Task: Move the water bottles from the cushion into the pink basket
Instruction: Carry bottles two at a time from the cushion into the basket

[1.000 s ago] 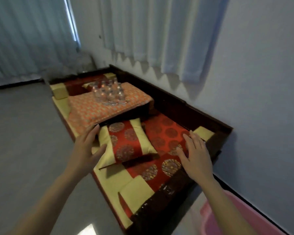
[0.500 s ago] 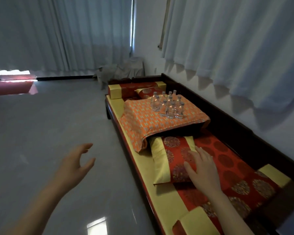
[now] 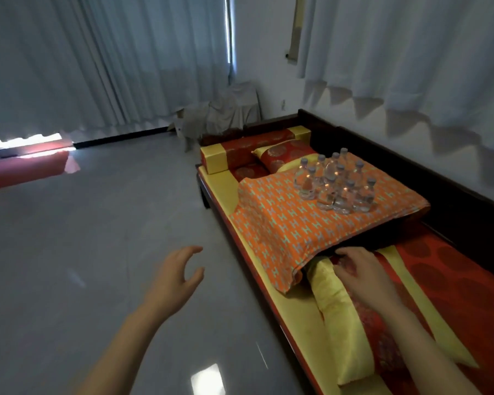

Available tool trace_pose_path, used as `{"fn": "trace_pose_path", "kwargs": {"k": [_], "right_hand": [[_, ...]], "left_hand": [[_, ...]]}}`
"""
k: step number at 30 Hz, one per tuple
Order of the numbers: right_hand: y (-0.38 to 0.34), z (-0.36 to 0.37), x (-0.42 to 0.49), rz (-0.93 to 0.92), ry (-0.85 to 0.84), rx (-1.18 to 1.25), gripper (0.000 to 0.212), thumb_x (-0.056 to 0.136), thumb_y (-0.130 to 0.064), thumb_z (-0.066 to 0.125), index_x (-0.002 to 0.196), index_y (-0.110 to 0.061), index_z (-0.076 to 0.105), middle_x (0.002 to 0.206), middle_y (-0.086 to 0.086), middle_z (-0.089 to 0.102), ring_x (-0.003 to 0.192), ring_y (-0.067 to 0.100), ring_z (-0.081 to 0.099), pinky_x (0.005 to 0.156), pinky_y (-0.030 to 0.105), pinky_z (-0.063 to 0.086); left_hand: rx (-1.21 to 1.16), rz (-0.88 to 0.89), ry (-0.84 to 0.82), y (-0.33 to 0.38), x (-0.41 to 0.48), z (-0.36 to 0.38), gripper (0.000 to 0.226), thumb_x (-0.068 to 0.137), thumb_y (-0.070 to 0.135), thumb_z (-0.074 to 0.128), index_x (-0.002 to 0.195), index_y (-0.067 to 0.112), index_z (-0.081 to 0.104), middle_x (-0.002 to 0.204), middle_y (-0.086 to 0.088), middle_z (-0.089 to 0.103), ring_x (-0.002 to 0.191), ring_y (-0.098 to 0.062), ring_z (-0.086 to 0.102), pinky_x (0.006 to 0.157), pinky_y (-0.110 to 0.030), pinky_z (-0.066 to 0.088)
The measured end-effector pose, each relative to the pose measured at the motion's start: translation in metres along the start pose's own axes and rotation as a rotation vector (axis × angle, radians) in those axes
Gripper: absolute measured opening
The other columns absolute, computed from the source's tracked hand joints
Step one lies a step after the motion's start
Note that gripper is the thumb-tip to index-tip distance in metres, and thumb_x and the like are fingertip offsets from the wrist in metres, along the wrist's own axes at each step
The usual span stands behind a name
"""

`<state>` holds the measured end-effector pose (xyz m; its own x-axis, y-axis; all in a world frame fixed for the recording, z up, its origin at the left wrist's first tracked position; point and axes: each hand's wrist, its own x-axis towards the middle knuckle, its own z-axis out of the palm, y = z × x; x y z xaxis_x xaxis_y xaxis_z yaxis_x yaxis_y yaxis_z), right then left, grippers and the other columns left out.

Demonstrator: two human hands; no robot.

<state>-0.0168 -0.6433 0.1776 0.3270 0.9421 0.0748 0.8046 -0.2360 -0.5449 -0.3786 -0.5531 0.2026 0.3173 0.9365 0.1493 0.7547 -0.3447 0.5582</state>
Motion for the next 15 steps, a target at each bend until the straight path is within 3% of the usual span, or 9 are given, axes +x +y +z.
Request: {"fn": "trace_pose_path", "kwargs": {"k": [3,7,15], "right_hand": [[-0.016,0.016,0.047,0.047,-0.018,0.025,0.044,0.088,-0.036,0.062,0.129,-0.024,0.055,0.132,-0.001,0.052,0.125,0.021,0.048,0.094,0.043,0.048],[-0.023,0.021,0.104,0.073,0.004,-0.028,0.043,0.088,-0.038,0.062,0.129,-0.026,0.054,0.132,-0.005,0.052,0.126,0.017,0.046,0.094,0.037,0.044],[-0.026,0.054,0.213,0.277,0.150,0.010,0.044,0.083,-0.022,0.069,0.125,-0.018,0.058,0.126,0.004,0.057,0.121,0.025,0.051,0.096,0.035,0.039]], "left_hand": [[0.004,-0.035,0.007,-0.024,0.050,-0.004,0.042,0.087,0.018,0.064,0.128,0.011,0.056,0.126,-0.005,0.060,0.117,-0.020,0.055,0.095,-0.026,0.036],[-0.040,-0.053,-0.030,-0.046,0.117,-0.001,0.043,0.088,0.019,0.062,0.130,0.012,0.053,0.128,-0.002,0.058,0.115,-0.016,0.055,0.092,-0.021,0.035],[-0.136,0.176,-0.169,-0.073,0.315,0.023,0.041,0.087,0.017,0.064,0.127,0.014,0.054,0.119,0.003,0.060,0.100,-0.007,0.055,0.083,-0.019,0.038]]}}
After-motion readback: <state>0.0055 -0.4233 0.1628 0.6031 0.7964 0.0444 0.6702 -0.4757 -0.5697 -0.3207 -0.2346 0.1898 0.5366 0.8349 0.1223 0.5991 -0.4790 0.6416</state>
